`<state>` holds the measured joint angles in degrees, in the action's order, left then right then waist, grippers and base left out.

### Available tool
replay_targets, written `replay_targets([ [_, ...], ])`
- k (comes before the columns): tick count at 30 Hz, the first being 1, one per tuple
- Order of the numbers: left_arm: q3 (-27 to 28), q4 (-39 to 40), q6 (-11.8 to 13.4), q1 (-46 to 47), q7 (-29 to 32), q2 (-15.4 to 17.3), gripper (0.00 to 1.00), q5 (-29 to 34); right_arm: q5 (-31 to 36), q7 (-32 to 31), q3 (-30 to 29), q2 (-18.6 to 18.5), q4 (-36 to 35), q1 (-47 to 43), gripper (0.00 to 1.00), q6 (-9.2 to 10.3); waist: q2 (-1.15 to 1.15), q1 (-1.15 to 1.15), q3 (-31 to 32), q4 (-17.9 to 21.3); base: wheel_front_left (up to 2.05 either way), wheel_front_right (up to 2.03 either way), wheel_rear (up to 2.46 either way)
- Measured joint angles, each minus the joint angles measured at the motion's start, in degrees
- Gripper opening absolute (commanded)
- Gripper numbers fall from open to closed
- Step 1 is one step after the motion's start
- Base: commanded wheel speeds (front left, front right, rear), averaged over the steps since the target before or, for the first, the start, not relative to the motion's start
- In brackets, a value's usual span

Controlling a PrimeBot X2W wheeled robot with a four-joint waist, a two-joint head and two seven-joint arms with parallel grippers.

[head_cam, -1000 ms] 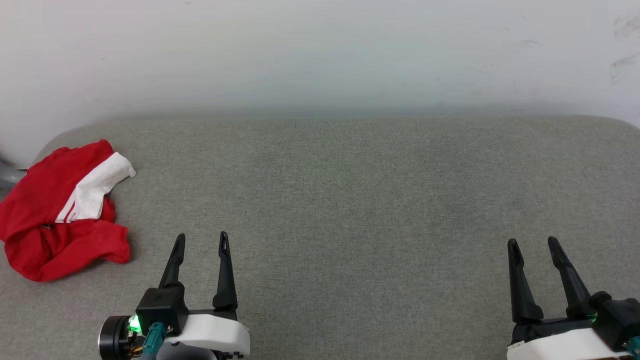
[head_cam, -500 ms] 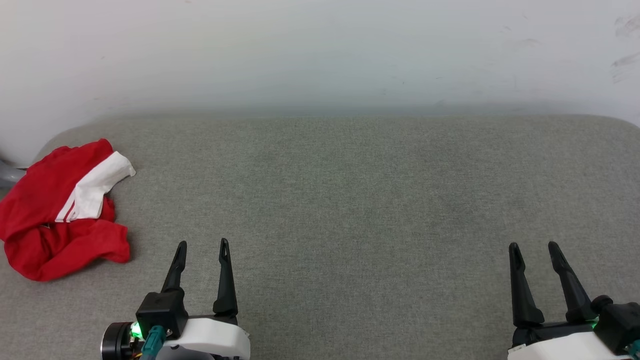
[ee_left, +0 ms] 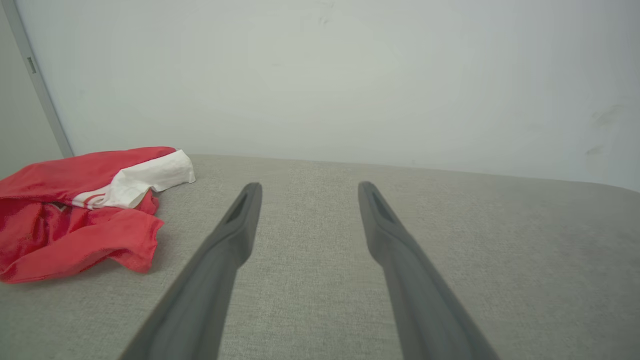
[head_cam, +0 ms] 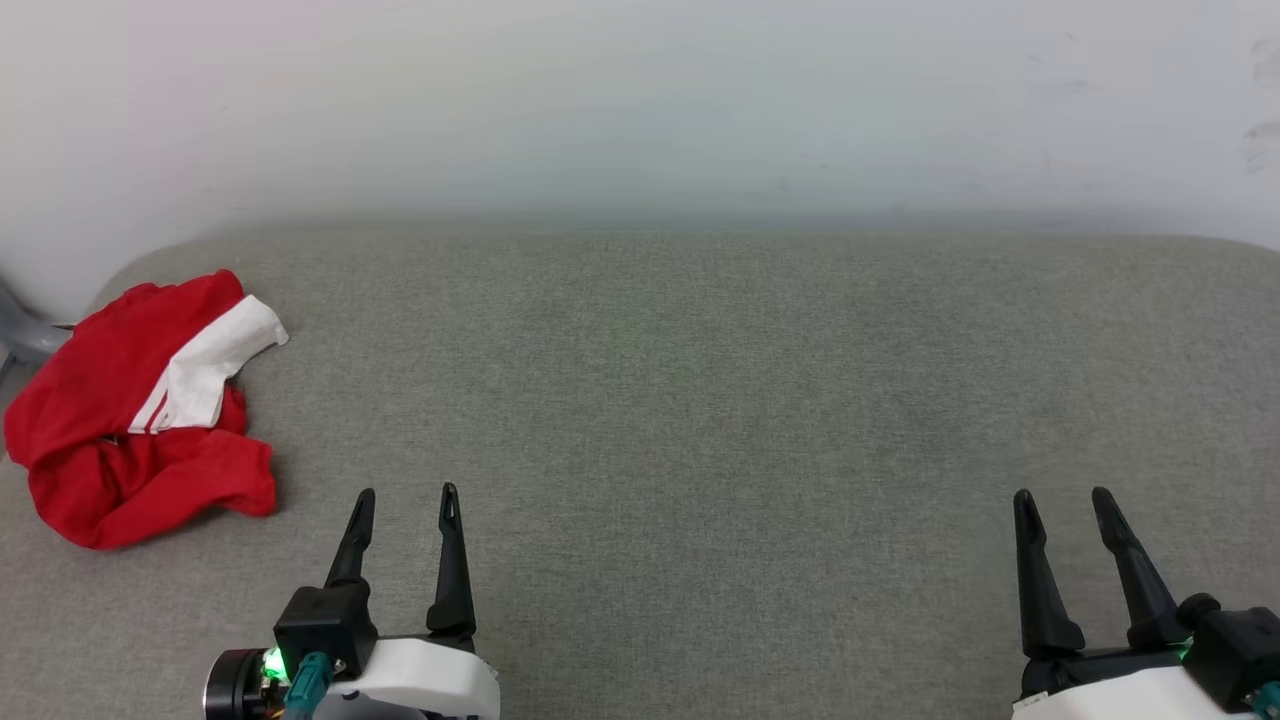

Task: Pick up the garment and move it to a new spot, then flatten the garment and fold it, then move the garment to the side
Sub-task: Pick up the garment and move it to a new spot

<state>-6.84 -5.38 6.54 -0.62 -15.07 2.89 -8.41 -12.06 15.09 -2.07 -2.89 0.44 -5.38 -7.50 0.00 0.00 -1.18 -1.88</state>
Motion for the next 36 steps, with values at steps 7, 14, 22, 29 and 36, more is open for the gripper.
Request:
replay_targets([
  [7,0.74,-0.18,0.19,0.01,0.00,0.01,1.00,-0.18,0.45,0.00,0.71,-0.01,0.05,-0.49,1.00,0.00,0.00,0.00,-0.01,-2.07,0.00,0.00,0.00],
  [14,1.68,-0.31,0.26,0.03,0.00,0.00,1.00,-0.05,1.49,0.00,1.51,-0.01,-0.53,-0.59,1.00,0.00,0.00,0.00,-0.40,-6.78,0.00,0.00,0.00],
  [22,2.08,-0.58,0.52,0.03,-0.01,0.01,1.00,-0.34,2.26,0.00,2.04,-0.01,-1.04,-0.58,1.00,0.00,0.00,0.00,-0.60,-11.93,0.00,0.00,0.00],
  [29,2.61,-0.77,0.70,-0.07,0.00,0.01,1.00,-0.92,3.45,0.00,2.67,-0.01,-1.35,-0.57,1.00,0.00,0.00,0.00,-0.69,-16.52,0.00,0.00,0.00],
  [36,2.65,-0.83,0.88,-0.24,-0.01,0.01,1.00,-1.34,3.85,0.00,2.89,-0.01,-1.55,-0.57,1.00,0.00,0.00,0.00,-0.84,-20.78,0.00,0.00,0.00],
])
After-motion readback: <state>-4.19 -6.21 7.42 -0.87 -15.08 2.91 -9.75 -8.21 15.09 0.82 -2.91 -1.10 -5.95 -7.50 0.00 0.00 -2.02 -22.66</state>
